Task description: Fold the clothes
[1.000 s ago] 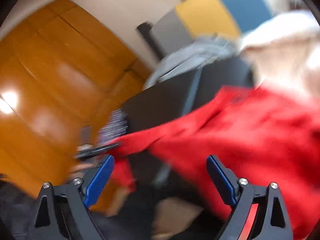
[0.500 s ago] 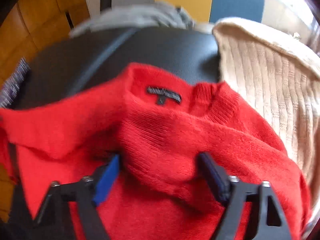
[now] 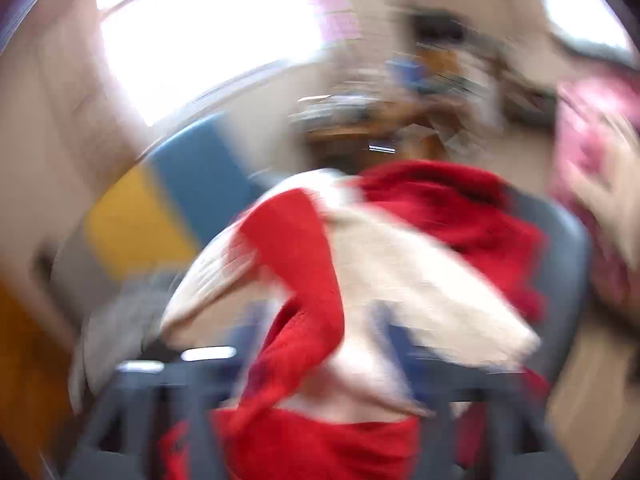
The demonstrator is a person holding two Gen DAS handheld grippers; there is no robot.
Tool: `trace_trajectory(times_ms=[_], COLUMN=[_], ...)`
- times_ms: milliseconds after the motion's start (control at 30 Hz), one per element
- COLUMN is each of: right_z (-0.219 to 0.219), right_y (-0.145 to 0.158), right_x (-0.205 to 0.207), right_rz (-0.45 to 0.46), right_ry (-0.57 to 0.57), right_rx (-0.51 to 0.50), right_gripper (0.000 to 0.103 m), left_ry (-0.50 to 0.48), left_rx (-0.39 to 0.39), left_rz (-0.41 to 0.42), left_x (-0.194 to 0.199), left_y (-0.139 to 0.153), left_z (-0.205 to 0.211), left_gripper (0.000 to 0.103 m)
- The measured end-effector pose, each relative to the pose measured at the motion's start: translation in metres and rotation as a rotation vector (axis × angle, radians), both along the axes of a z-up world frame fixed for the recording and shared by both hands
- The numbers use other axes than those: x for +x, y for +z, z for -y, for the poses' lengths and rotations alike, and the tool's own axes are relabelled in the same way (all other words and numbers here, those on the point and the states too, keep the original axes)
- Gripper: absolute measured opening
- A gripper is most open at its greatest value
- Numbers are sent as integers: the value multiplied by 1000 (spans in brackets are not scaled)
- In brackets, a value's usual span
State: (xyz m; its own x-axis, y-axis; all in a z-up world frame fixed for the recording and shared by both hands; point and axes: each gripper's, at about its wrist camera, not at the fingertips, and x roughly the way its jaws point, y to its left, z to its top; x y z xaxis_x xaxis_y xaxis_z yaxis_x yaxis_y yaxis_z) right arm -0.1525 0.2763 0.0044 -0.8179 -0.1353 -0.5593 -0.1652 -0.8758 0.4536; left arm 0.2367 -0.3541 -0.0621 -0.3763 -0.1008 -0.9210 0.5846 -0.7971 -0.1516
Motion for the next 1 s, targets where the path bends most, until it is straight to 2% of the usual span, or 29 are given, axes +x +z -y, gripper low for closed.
trace_trajectory(times_ms=[67, 100, 133, 233, 300, 367, 433, 500, 567, 633, 733, 800, 867, 933, 967, 1000], right_z=[-24, -28, -31, -14, 12, 56, 103, 151, 196, 239, 290, 333, 365, 385, 394, 395], right_y=[-5, -8, -12, -14, -18, -25, -49, -79, -105, -129, -155, -158, -151, -139, -133, -130], right_x=[13, 20, 27, 57, 77, 88, 90, 89, 87, 76, 56, 43, 33, 19, 13, 12], right_rz=[-30, -24, -20, -50, -72, -56, 16, 104, 191, 249, 365, 410, 407, 365, 347, 341], right_ry=[-16, 1, 22, 179, 339, 566, 775, 949, 1070, 1083, 1088, 1133, 1174, 1141, 1125, 1119], right_rx=[-58, -36, -13, 56, 89, 96, 19, -102, -202, -243, -328, -384, -537, -631, -662, -605], right_gripper=[99, 99, 99, 99, 101, 103, 103, 103, 103, 103, 103, 103, 103, 103, 103, 103], left_ry=[30, 43, 56, 113, 153, 166, 173, 161, 143, 124, 91, 75, 41, -25, -54, -80], left_rx=[-19, -20, 1, 83, 81, 106, 173, 158, 145, 154, 178, 172, 99, 24, 7, -1], left_rz=[46, 53, 42, -35, -34, -6, -39, -61, -92, -121, -119, -70, 25, 126, 146, 152], left_x=[-1, -2, -4, -8, -10, -16, -17, -12, -3, 11, 25, 33, 42, 45, 46, 49], left_y=[-4, -4, -3, 6, 10, 6, 3, 2, 1, -2, -11, -21, -26, -30, -30, -29], left_z=[5, 7, 10, 24, 33, 40, 41, 35, 28, 26, 28, 29, 25, 18, 15, 13], left_gripper=[47, 47, 47, 47, 48, 48, 48, 48, 47, 47, 47, 48, 48, 49, 50, 50])
